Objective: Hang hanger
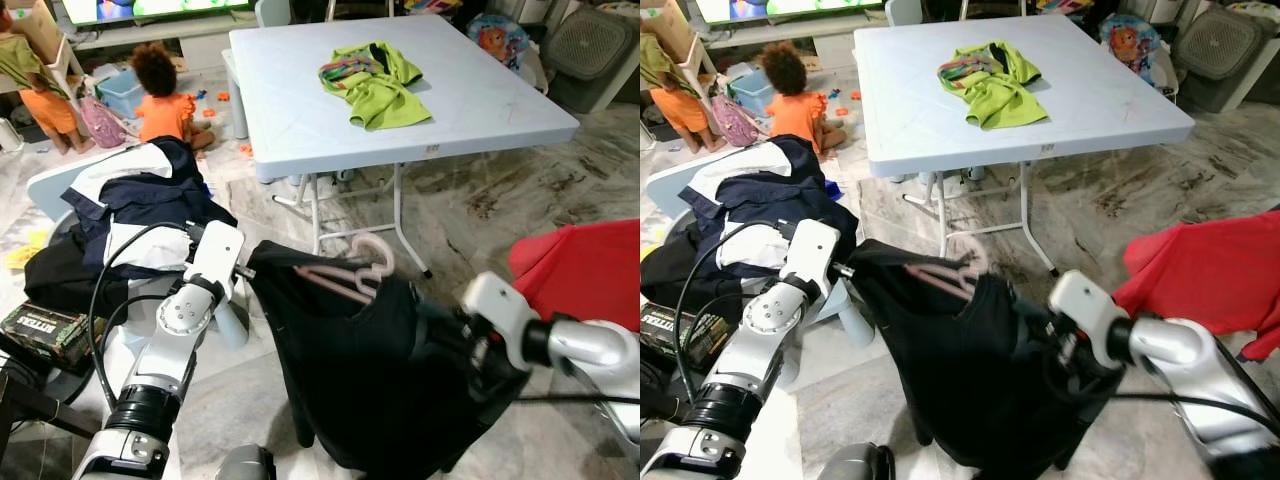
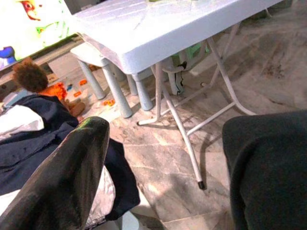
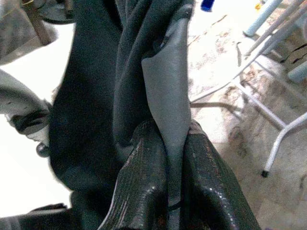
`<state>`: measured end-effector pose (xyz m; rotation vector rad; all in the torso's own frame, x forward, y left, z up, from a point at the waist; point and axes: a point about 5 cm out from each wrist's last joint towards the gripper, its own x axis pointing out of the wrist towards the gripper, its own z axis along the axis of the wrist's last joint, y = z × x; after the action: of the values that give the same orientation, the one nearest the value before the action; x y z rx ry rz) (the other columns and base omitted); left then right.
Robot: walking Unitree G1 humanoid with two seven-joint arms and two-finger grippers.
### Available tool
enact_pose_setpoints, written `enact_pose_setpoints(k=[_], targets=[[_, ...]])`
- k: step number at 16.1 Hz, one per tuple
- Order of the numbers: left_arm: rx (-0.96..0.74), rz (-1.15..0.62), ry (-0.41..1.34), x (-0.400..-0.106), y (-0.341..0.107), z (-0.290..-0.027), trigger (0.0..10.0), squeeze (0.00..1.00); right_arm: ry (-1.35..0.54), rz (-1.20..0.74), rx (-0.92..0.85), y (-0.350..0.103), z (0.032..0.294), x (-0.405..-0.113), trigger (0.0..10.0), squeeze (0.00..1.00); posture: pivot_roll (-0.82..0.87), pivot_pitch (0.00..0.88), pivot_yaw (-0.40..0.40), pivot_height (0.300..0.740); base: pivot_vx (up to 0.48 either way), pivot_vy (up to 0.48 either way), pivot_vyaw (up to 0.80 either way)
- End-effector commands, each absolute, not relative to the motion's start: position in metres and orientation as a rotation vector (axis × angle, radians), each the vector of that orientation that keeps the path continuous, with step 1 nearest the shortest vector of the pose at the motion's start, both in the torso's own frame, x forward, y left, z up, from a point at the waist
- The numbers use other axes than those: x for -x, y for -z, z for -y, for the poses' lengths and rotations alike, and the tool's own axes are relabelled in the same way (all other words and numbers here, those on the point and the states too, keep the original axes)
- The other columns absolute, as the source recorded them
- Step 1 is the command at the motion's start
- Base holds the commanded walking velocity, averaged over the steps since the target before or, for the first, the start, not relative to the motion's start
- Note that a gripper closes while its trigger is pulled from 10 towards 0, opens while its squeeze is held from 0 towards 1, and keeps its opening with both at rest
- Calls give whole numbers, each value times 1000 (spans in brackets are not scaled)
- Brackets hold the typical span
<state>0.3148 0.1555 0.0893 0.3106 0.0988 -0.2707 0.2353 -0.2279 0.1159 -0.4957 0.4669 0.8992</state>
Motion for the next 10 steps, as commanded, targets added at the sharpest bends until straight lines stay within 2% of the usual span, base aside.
enact_pose_setpoints(k=[1,3,4,6,10], targets=[[-325,-71,237,-320,-98,-165,10000,0,-906,-428,513,-130,234,-236,10000,0,-61,5,-11,740,0,0,0],[-334,-73,225,-322,-98,-170,10000,0,-1023,-470,520,-142,254,-218,10000,0,-72,7,-8,740,0,0,0],[-336,-79,220,-323,-98,-172,10000,0,-1103,-456,437,-158,260,-207,10000,0,-77,7,-8,740,0,0,0],[-334,-87,228,-324,-96,-173,10000,0,-1119,-360,304,-192,267,-209,10000,0,-88,9,-1,740,0,0,0],[-320,-121,301,-322,-88,-163,10000,0,-1139,-212,242,-238,280,-212,10000,0,-93,8,7,740,0,0,0]])
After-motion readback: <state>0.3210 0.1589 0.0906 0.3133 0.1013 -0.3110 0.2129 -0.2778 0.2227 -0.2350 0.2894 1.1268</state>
